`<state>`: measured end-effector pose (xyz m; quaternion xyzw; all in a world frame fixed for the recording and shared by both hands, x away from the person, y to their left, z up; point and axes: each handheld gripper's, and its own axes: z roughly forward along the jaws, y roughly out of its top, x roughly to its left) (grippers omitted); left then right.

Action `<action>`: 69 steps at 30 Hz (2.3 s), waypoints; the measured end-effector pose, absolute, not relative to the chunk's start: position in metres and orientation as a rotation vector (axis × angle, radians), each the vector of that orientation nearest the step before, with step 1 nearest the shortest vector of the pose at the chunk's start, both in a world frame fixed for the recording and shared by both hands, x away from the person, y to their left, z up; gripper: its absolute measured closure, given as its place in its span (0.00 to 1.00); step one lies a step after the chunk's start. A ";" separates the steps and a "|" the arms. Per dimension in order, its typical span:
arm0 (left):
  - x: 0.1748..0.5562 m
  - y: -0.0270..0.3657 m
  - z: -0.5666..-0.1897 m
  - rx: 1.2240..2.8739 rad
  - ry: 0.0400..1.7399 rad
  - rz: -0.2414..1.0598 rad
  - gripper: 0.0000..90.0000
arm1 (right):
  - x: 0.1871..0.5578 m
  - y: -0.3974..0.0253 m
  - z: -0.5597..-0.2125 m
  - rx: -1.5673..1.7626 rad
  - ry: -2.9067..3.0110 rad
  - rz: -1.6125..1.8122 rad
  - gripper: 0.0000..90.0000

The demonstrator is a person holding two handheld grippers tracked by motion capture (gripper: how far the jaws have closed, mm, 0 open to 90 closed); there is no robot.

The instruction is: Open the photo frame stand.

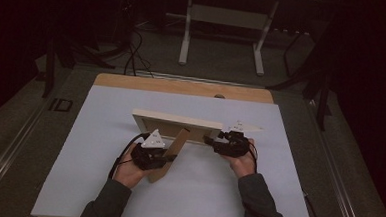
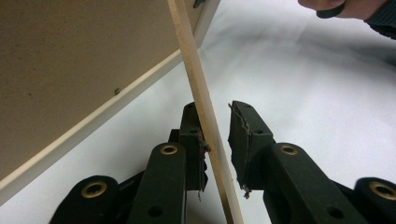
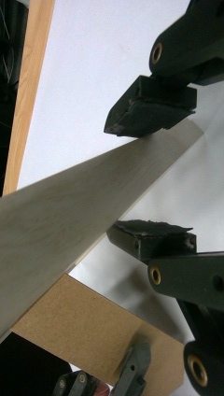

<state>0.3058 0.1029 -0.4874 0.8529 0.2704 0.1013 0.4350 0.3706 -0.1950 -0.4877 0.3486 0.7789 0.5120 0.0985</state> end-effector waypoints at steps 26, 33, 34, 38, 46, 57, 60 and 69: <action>0.305 0.104 -0.491 2.104 0.696 0.230 0.71 | 0.365 -0.195 -0.489 0.989 2.323 1.497 0.50; 0.304 0.106 -0.488 2.093 0.698 0.233 0.67 | 0.366 -0.195 -0.488 0.984 2.328 1.486 0.50; 0.304 0.107 -0.488 2.091 0.699 0.234 0.67 | 0.366 -0.195 -0.488 0.984 2.330 1.485 0.50; 0.304 0.109 -0.486 2.083 0.702 0.234 0.66 | 0.366 -0.194 -0.487 0.976 2.333 1.480 0.50; 0.301 0.113 -0.482 2.056 0.707 0.231 0.64 | 0.365 -0.194 -0.488 0.980 2.330 1.477 0.50; 0.296 0.124 -0.473 2.002 0.708 0.226 0.64 | 0.365 -0.196 -0.489 0.979 2.329 1.476 0.51; 0.295 0.129 -0.471 1.978 0.716 0.220 0.64 | 0.365 -0.197 -0.489 0.985 2.328 1.472 0.51; 0.294 0.150 -0.469 1.896 0.750 0.193 0.66 | 0.364 -0.203 -0.490 0.990 2.327 1.466 0.51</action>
